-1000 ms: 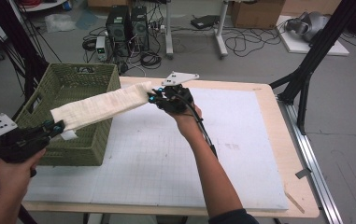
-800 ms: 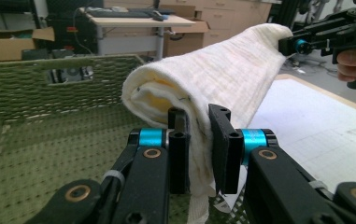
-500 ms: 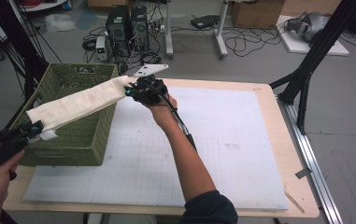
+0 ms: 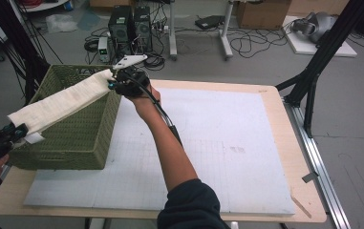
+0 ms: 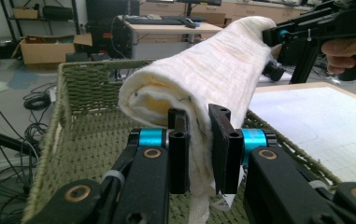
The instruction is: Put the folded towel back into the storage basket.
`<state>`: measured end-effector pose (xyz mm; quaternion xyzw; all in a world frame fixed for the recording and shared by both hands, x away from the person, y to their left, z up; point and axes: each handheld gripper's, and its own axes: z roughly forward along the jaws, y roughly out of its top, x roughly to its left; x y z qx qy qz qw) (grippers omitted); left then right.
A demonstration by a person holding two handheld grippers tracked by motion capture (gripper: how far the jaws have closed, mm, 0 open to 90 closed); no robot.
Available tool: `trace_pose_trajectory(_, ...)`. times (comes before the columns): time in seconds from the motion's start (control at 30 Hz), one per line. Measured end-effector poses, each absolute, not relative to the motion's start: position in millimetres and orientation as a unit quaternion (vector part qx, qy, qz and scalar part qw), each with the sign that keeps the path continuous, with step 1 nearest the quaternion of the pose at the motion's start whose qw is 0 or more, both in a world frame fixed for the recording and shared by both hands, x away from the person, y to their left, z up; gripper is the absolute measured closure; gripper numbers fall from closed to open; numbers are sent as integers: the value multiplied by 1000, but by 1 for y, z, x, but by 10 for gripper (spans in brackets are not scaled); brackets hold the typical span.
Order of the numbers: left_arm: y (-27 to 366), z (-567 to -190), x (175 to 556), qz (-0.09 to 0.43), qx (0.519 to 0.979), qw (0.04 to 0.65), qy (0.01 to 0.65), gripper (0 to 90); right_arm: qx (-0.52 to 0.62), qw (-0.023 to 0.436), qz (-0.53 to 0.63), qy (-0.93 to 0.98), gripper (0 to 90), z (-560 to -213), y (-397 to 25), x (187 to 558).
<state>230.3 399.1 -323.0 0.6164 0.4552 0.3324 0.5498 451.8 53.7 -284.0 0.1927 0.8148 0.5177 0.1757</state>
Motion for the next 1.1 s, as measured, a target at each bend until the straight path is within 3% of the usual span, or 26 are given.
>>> trace_pose_trajectory(0.53, 419, -333, 230, 346, 614, 530, 471, 783, 194, 191, 496, 825, 787, -291, 104, 467)
trace_pose_trajectory(1.1, 423, -338, 248, 340, 625, 509, 485, 780, 217, 208, 481, 824, 787, -302, 117, 478)
